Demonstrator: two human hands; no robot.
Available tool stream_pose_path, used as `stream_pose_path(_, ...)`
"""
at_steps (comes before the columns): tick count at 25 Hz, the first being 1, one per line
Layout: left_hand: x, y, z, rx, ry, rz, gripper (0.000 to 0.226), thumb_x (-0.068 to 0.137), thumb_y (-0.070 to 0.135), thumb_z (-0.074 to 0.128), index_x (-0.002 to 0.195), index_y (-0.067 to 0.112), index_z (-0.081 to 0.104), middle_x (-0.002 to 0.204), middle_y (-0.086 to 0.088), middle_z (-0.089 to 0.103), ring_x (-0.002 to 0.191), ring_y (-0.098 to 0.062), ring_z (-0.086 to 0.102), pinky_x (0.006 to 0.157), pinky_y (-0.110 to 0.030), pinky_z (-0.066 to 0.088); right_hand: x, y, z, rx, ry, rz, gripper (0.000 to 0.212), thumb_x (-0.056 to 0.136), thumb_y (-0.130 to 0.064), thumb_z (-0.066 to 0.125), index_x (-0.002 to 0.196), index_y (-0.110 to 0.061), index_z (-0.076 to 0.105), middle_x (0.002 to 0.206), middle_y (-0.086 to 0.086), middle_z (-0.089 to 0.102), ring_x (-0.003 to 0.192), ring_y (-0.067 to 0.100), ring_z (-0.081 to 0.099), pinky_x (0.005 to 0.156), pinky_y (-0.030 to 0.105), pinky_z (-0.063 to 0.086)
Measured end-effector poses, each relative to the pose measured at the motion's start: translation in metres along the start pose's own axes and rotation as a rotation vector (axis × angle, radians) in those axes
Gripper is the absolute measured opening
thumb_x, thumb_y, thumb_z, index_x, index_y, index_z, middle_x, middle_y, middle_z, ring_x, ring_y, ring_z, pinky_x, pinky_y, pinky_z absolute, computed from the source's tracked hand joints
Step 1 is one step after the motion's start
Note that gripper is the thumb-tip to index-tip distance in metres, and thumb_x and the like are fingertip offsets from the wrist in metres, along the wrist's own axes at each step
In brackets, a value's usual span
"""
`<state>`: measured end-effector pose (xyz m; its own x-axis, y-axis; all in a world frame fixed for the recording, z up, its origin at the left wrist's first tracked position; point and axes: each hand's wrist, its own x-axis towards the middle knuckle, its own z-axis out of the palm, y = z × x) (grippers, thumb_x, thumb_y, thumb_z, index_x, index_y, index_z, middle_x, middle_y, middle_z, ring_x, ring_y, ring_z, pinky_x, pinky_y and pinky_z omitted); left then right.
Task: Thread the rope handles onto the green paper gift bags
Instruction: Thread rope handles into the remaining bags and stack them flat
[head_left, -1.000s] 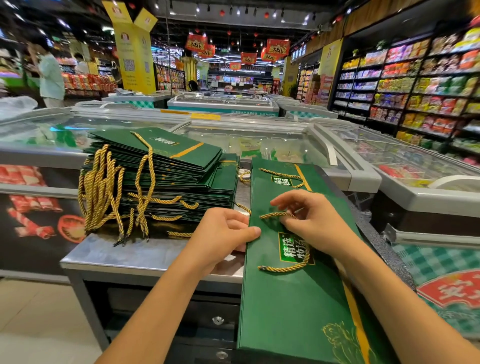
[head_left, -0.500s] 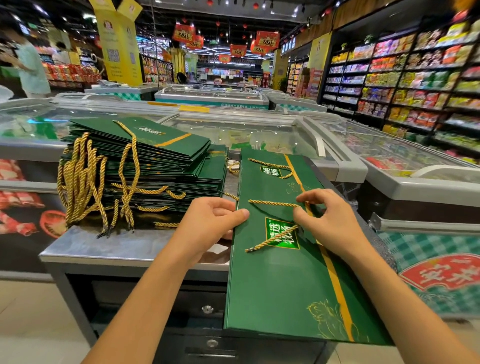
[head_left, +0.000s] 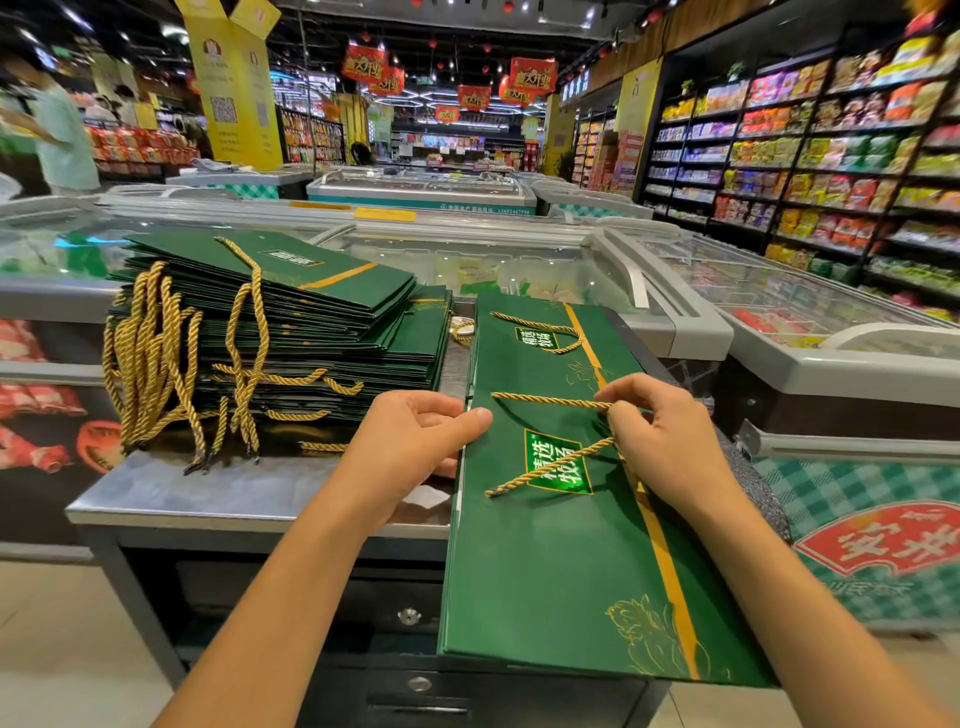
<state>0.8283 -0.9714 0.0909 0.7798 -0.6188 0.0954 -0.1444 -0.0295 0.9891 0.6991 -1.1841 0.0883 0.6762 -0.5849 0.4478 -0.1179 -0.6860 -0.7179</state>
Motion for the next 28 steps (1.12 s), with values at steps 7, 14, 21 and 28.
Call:
stream_pose_path(7,-0.001,0.001,0.002,0.010,-0.018,0.002,0.022,0.094,0.023,0.070,0.106,0.004,0.068,0.086,-0.006,0.079,0.071,-0.013,0.074,0.060,-0.027,0.055,0.000,0.002,0.000,0.014,-0.009,-0.008,0.030,0.093,-0.009,0.048,0.086,-0.026,0.071,0.079,0.004,0.072,0.055,0.010,0.052,0.048,0.025,0.039)
stream_pose_path(14,-0.004,0.004,-0.002,-0.038,0.000,-0.012,0.020,0.094,0.012,0.068,0.108,-0.002,0.064,0.081,-0.009,0.078,0.067,-0.014,0.071,0.057,-0.026,0.053,0.004,0.000,-0.008,0.068,-0.089,0.061,0.012,0.084,-0.042,0.074,0.094,-0.035,0.073,0.094,-0.012,0.074,0.092,0.006,0.070,0.090,0.043,0.057)
stream_pose_path(21,-0.008,0.016,-0.003,-0.215,0.069,-0.033,0.012,0.097,0.010,0.063,0.109,0.006,0.063,0.084,-0.010,0.078,0.066,-0.015,0.072,0.053,-0.024,0.053,-0.014,-0.032,-0.023,-0.052,-0.282,-0.029,0.042,0.085,-0.048,0.076,0.122,-0.038,0.061,0.123,-0.014,0.062,0.117,0.002,0.057,0.095,0.024,0.042)
stream_pose_path(28,-0.012,0.064,-0.003,-0.226,0.123,0.098,0.015,0.095,0.020,0.068,0.106,0.011,0.070,0.086,-0.004,0.078,0.075,-0.014,0.073,0.062,-0.023,0.056,-0.023,-0.084,-0.026,0.178,-0.223,0.004,0.033,0.084,-0.059,0.073,0.107,-0.037,0.067,0.107,-0.011,0.069,0.095,0.007,0.067,0.090,0.034,0.055)
